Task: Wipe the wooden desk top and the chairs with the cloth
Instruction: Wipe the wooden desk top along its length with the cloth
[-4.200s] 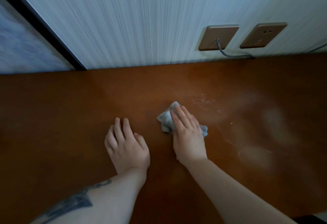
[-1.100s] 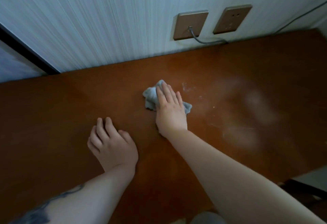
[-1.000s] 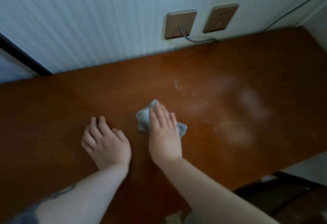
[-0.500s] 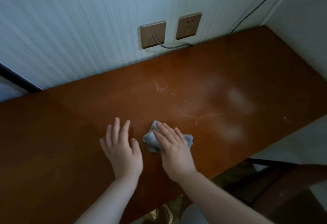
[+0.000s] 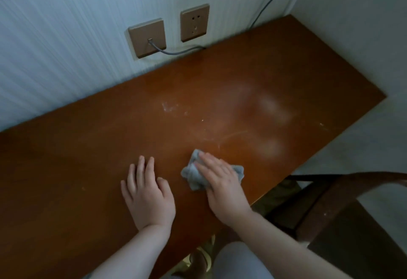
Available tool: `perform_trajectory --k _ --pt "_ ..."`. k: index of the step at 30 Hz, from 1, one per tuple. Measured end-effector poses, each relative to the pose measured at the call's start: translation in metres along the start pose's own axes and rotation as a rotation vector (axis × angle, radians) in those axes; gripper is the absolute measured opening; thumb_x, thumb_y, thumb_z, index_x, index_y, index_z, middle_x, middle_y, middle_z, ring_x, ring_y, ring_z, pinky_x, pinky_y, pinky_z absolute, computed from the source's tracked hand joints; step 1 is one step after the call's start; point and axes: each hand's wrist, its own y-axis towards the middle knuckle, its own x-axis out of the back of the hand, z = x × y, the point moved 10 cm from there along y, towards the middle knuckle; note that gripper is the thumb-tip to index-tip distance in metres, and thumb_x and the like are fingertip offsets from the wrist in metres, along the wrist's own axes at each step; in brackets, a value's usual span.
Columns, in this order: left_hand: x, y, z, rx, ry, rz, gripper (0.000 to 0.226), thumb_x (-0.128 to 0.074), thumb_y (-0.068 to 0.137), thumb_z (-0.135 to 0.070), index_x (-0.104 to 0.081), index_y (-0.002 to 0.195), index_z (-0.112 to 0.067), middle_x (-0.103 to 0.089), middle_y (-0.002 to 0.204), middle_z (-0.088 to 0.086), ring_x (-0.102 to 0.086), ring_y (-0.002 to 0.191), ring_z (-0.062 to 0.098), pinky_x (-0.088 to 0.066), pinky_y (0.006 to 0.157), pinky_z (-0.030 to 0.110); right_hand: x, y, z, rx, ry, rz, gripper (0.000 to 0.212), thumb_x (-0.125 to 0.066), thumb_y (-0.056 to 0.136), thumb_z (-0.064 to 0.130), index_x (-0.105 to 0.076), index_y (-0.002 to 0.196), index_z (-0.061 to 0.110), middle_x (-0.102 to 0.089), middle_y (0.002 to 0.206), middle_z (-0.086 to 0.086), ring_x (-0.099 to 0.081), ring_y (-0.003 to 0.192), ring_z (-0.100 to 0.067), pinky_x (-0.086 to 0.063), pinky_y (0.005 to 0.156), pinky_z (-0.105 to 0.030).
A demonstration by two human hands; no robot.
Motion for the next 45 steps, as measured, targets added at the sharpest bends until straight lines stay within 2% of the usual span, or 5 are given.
perform_trajectory --k 5,12,26,32,45 --pt "0.001 -0.002 -0.002 0.017 0.018 0.004 0.047 -0.046 0.094 -0.020 -0.045 0.141 -0.022 -0.033 0.154 -0.002 -0.017 0.146 0.020 -0.009 0.119 0.048 0.002 -0.043 -0.013 0.277 -0.052 0.274 0.058 -0.046 0.091 0.012 -0.039 0.146 0.030 -0.026 0.156 0.014 -0.012 0.145 -0.002 -0.011 0.120 -0.034" --pt "0.000 -0.002 -0.005 0.015 0.046 -0.003 0.048 -0.046 0.093 -0.016 -0.044 0.141 -0.020 -0.033 0.154 0.001 -0.017 0.145 0.023 -0.009 0.118 0.050 0.008 0.021 -0.009 0.038 -0.008 -0.021 0.056 -0.052 0.089 0.001 -0.048 0.141 0.021 -0.035 0.153 0.004 -0.023 0.144 -0.013 -0.016 0.120 -0.039" --pt "-0.001 -0.001 0.000 0.004 0.043 -0.015 0.048 -0.046 0.094 -0.019 -0.043 0.141 -0.023 -0.033 0.154 0.000 -0.018 0.145 0.022 -0.010 0.118 0.049 0.012 0.025 -0.013 -0.030 -0.028 -0.043 0.059 -0.050 0.092 0.000 -0.043 0.144 0.025 -0.029 0.155 0.008 -0.015 0.145 -0.008 -0.013 0.120 -0.038" --pt "-0.002 -0.001 0.001 0.016 0.052 0.001 0.047 -0.044 0.095 -0.022 -0.043 0.142 -0.024 -0.032 0.155 -0.003 -0.017 0.146 0.020 -0.010 0.118 0.048 -0.001 -0.029 -0.001 0.369 -0.116 0.329 0.061 -0.051 0.094 0.011 -0.032 0.148 0.032 -0.019 0.158 0.014 -0.006 0.145 -0.002 0.000 0.117 -0.029" --pt "-0.003 0.000 0.001 -0.003 0.057 -0.011 0.048 -0.035 0.094 -0.025 -0.042 0.142 -0.024 -0.033 0.154 -0.002 -0.018 0.145 0.021 -0.011 0.117 0.048 0.005 -0.039 -0.013 0.233 -0.125 0.171 0.066 -0.055 0.089 0.007 -0.032 0.145 0.034 -0.022 0.155 0.014 -0.012 0.146 -0.004 -0.014 0.119 -0.040"
